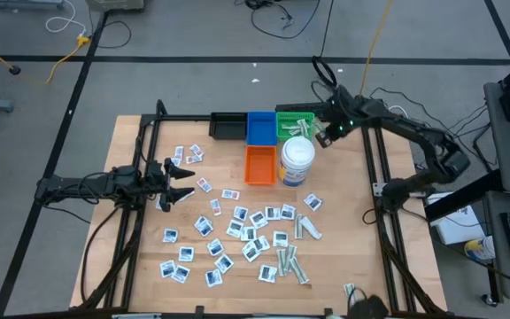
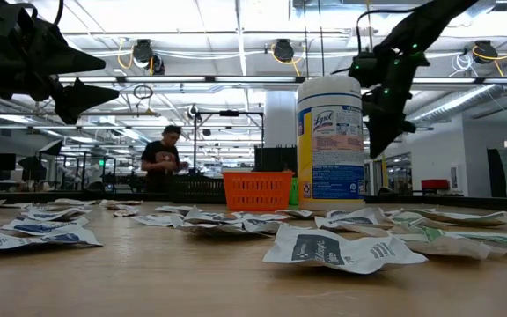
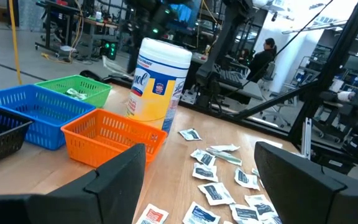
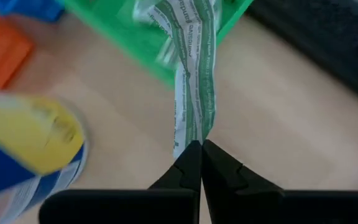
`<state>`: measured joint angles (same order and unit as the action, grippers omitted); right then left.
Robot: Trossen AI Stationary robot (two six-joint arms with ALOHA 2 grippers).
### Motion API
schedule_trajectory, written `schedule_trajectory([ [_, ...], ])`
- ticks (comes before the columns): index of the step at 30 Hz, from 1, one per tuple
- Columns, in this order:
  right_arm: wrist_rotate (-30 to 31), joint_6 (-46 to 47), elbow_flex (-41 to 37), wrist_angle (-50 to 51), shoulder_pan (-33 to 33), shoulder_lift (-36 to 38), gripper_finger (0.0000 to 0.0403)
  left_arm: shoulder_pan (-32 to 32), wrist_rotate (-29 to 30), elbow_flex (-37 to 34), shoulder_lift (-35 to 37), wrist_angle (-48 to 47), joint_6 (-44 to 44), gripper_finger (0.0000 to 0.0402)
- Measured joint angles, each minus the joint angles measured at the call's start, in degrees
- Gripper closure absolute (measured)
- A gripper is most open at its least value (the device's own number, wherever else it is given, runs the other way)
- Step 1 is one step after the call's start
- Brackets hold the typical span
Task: Pick & Place First Aid Supplies
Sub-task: Put the green bandage pack into the green bin
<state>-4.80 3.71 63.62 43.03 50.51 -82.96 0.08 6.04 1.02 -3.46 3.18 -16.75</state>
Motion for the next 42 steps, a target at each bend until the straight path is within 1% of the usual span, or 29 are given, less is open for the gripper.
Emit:
schedule_trajectory([
  [2, -1.0, -1.5, 2.5, -0.2, 1.3, -2.6, 0.0403, 0.0, 0.0, 0.0, 0.0, 0.0, 0.0, 0.0096],
  [8, -8.8, -3.5, 8.0, -2.4, 3.8, -9.7, 0.0403, 0.0, 0.0, 0.0, 0.0, 0.0, 0.0, 0.0096],
  [12, -9.0, -4.1, 9.9, -2.6, 4.0, -13.6, 0.0403, 0.0, 0.0, 0.0, 0.0, 0.0, 0.0, 0.0096],
  [17, -9.0, -4.5, 10.1, -5.1, 4.0, -16.4, 0.0403, 0.0, 0.0, 0.0, 0.0, 0.0, 0.0, 0.0096],
  [21, -9.0, -4.8, 10.1, -7.7, 4.0, -16.7, 0.0397, 0.0, 0.0, 0.0, 0.0, 0.0, 0.0, 0.0096],
  [25, -9.0, -4.2, 10.1, -8.9, 4.0, -16.7, 0.0377, 0.0, 0.0, 0.0, 0.0, 0.0, 0.0, 0.0096],
  [36, -8.8, -4.4, 10.1, -8.8, 4.7, -16.2, 0.0276, 0.0, 0.0, 0.0, 0.0, 0.0, 0.0, 0.0096],
  [39, -8.6, -1.6, 10.1, -8.3, 5.9, -14.3, 0.0266, 0.0, 0.0, 0.0, 0.0, 0.0, 0.0, 0.0096],
  [42, -5.2, 4.3, 9.5, -6.6, 6.6, -11.8, 0.0267, 0.0, 0.0, 0.0, 0.0, 0.0, 0.0, 0.0096],
])
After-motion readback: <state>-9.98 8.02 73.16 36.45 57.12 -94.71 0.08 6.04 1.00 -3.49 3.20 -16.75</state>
